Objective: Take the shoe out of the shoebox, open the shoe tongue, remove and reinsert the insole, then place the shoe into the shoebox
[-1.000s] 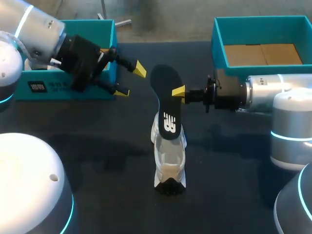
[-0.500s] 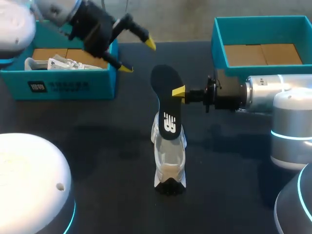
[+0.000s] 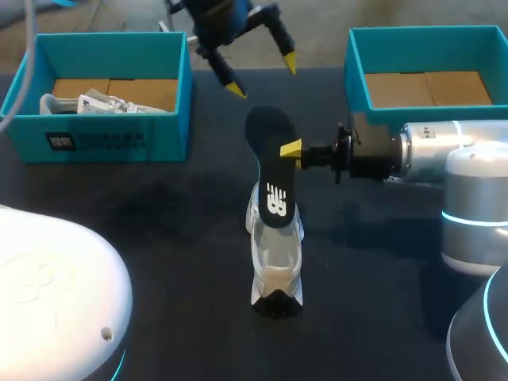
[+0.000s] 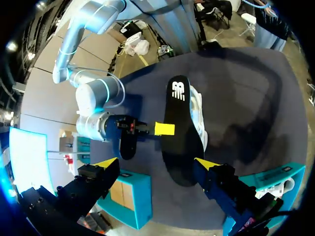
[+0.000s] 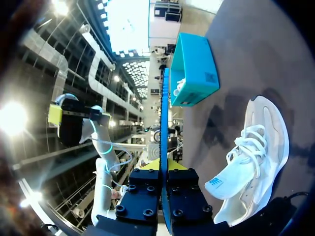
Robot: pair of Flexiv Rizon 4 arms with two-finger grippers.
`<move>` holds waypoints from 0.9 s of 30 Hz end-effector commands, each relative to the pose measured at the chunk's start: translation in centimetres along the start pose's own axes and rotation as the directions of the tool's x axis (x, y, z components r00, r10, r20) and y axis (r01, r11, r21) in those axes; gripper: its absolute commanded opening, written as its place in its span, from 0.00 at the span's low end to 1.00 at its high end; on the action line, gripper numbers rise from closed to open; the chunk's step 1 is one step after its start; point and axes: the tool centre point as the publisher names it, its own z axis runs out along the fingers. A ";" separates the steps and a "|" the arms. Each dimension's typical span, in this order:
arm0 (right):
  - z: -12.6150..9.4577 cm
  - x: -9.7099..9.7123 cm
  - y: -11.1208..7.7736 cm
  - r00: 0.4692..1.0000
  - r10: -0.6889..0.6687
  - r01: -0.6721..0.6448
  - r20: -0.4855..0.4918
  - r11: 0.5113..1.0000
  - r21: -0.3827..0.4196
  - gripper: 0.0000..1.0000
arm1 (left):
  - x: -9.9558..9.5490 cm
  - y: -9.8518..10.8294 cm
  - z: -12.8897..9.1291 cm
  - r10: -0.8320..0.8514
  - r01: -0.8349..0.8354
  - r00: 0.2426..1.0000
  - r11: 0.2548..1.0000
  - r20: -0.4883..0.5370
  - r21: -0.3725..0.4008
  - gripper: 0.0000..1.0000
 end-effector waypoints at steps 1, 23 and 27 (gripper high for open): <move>0.2 0.0 0.0 1.000 0.000 0.000 0.002 1.000 -0.003 0.00 | -1.2 1.4 0.6 0.018 0.005 0.917 0.998 -0.399 0.056 1.00; 0.2 0.0 0.0 1.000 0.000 0.000 0.002 1.000 -0.003 0.00 | -1.7 0.5 2.5 -0.017 0.025 0.848 1.000 -0.530 0.007 1.00; 0.2 0.0 0.0 1.000 0.000 0.000 0.002 1.000 -0.003 0.00 | -1.7 0.5 2.5 -0.017 0.025 0.848 1.000 -0.530 0.007 1.00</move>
